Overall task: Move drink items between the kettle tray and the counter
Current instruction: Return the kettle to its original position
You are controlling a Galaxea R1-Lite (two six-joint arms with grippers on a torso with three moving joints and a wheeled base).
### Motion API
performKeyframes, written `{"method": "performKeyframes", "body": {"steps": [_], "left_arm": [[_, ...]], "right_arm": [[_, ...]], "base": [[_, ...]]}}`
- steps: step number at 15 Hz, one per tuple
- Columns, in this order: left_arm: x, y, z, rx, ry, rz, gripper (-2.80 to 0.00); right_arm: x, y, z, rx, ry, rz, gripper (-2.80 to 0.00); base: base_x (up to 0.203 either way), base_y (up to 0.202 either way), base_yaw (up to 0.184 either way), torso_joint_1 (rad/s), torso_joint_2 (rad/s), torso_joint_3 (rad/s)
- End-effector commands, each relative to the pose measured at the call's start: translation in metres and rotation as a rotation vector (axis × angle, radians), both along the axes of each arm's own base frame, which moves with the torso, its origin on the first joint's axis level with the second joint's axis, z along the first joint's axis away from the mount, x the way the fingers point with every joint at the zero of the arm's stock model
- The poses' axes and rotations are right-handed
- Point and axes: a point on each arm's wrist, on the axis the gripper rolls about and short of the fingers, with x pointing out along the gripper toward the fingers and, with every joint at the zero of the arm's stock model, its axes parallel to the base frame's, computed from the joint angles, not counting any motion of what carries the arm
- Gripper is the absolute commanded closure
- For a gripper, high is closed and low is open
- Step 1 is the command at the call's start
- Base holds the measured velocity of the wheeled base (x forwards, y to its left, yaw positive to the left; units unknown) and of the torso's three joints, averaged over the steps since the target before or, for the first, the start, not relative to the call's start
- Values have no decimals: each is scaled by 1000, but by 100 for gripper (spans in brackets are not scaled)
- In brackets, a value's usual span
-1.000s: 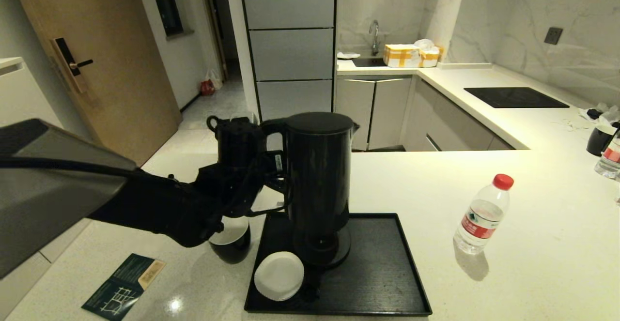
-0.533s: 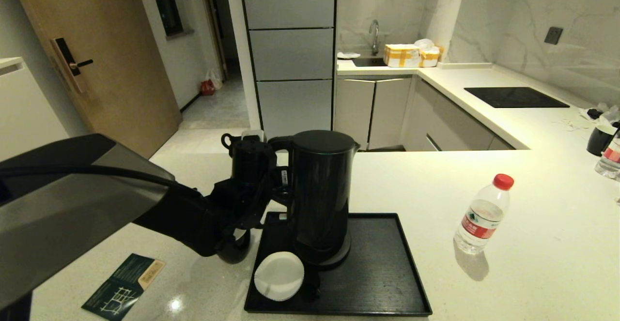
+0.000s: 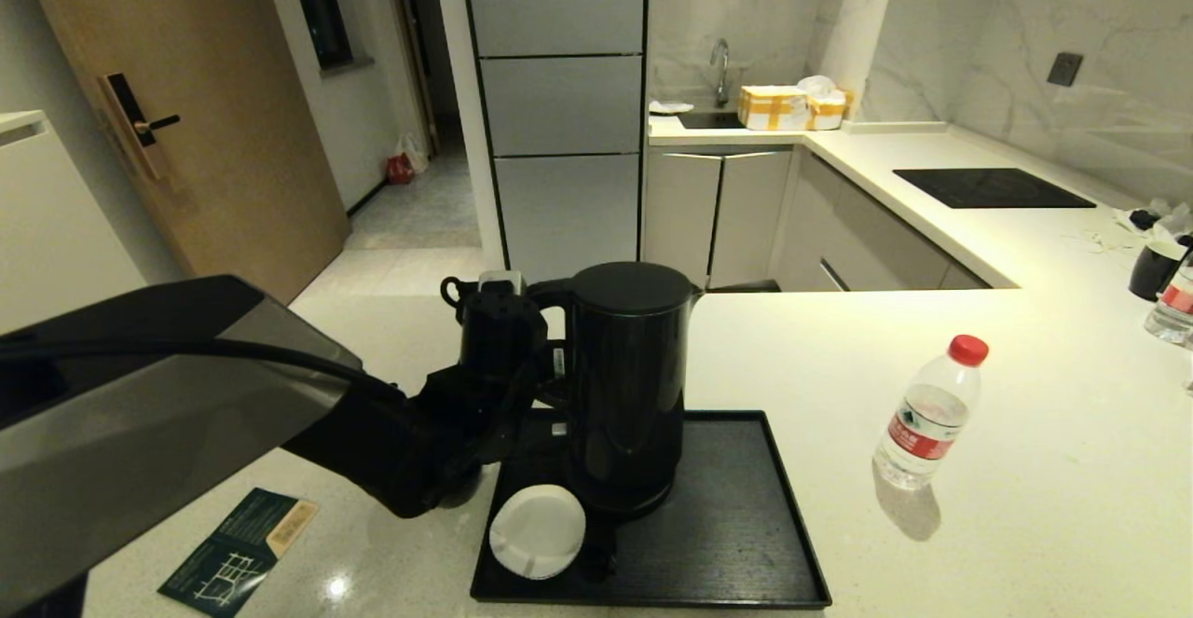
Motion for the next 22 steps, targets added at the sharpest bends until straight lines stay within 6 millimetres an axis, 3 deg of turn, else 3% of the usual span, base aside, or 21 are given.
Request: {"method": "performKeyframes", "body": {"steps": [1, 7, 14, 22], "left_arm": [[-6, -2, -3, 4, -1, -11, 0], [-11, 1, -4, 37, -18, -2, 0], [-12, 3, 8, 83, -58, 5, 0], [-18, -2, -8, 102, -18, -19, 0]], "right_arm": [[0, 0, 0, 0, 1, 0, 0], [0, 0, 0, 0, 1, 0, 0], [0, 0, 0, 0, 1, 2, 0], [0, 0, 0, 0, 1, 0, 0]], "base": [[0, 0, 0, 0, 0, 0], [0, 0, 0, 0, 0, 0], [0, 0, 0, 0, 0, 0], [0, 0, 0, 0, 0, 0]]}}
